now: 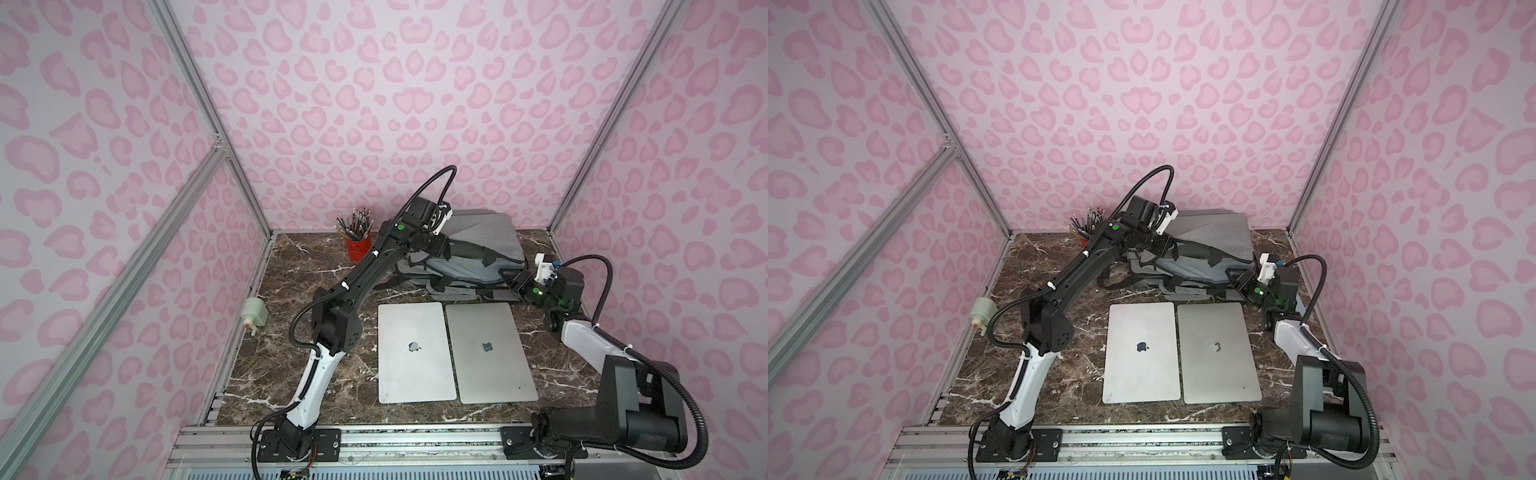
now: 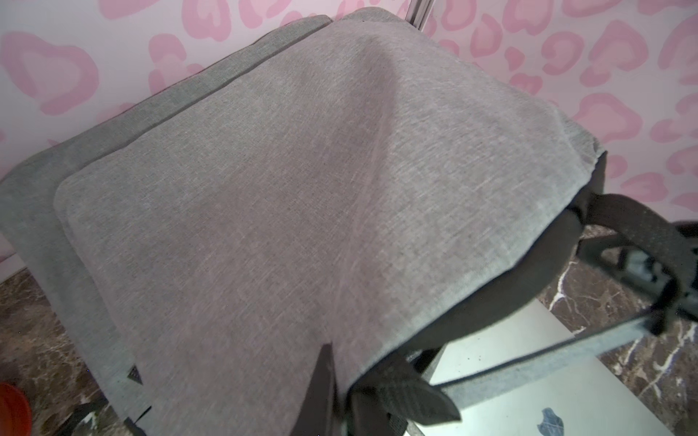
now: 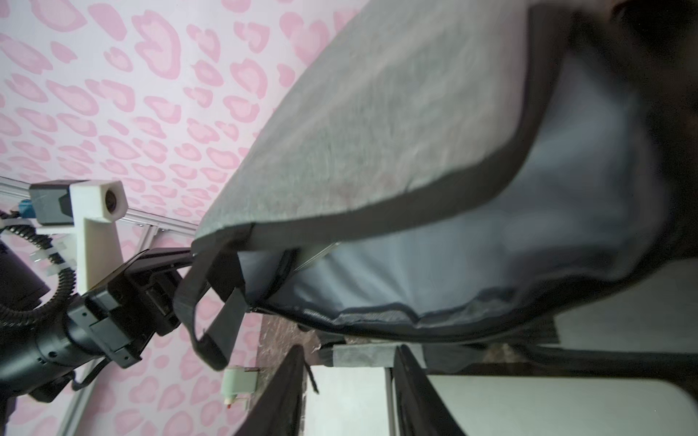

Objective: Open the zippered laptop bag and take out the laptop
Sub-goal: Open the bag flap on the zippered laptop bag, then take out the laptop from the zippered laptop bag.

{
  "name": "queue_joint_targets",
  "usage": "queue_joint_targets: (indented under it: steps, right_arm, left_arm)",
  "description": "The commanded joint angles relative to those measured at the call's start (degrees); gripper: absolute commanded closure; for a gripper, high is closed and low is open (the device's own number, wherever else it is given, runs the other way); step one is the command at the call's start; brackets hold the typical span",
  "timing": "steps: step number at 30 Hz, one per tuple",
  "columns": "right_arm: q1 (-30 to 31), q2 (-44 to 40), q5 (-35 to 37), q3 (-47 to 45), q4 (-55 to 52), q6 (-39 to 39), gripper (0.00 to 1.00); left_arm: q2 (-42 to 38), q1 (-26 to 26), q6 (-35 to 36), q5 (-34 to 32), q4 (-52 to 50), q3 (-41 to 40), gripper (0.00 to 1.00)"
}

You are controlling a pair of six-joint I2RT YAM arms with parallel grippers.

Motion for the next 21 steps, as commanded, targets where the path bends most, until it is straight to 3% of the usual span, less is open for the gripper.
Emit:
queue_joint_targets:
  steps: [1,14,21]
  right_arm:
    - [3.02,1.07,3.84,-2.97,15.13,13.13,0.58]
    - [15.81,16.17,16.25,-2.81,36.95,31.64,0.55]
    - [18.14,24.25,20.40,1.28,39.36,33.76,0.55]
  left_arm:
    - [0.11,0.11,-4.51,3.56,1.01,1.06,0.99]
    - [0.74,0.06,-9.62,7.88,2.24,1.13,0.99]
    - [0.90,0.07,-9.39,9.24,2.09,1.09,0.98]
